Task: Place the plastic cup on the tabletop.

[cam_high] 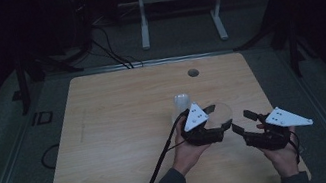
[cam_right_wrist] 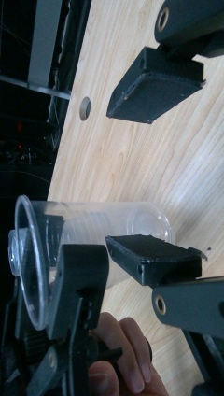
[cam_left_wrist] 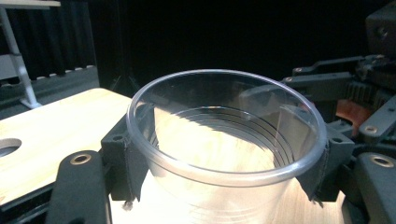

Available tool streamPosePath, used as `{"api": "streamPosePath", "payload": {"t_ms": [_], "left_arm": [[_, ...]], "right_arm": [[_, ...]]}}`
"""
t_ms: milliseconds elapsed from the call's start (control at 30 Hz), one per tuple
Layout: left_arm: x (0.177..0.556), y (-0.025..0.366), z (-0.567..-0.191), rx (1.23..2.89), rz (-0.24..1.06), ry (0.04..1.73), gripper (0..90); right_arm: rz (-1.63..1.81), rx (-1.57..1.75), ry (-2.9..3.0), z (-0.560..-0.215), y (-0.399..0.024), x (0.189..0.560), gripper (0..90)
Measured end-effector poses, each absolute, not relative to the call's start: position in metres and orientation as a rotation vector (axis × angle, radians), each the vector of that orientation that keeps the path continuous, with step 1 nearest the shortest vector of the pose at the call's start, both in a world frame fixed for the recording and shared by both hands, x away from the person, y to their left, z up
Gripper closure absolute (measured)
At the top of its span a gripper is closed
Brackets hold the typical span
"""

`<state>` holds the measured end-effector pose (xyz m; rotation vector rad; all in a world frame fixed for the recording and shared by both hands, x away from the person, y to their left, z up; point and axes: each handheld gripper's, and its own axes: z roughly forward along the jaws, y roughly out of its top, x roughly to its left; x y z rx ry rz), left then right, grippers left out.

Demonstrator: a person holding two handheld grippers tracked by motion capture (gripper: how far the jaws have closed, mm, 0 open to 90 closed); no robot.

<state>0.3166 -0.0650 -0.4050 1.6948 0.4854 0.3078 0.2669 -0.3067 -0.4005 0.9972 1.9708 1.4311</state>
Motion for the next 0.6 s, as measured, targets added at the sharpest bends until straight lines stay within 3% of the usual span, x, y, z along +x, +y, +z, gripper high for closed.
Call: {"api": "streamPosePath", "payload": {"t_ms": [600], "left_arm": [[0.315,-0.072,-0.415,1.695,0.346,0.512,29.5]], "right_arm": [[1.438,1.015,1.926,-0.397,-0.318,0.266,32.4]]}}
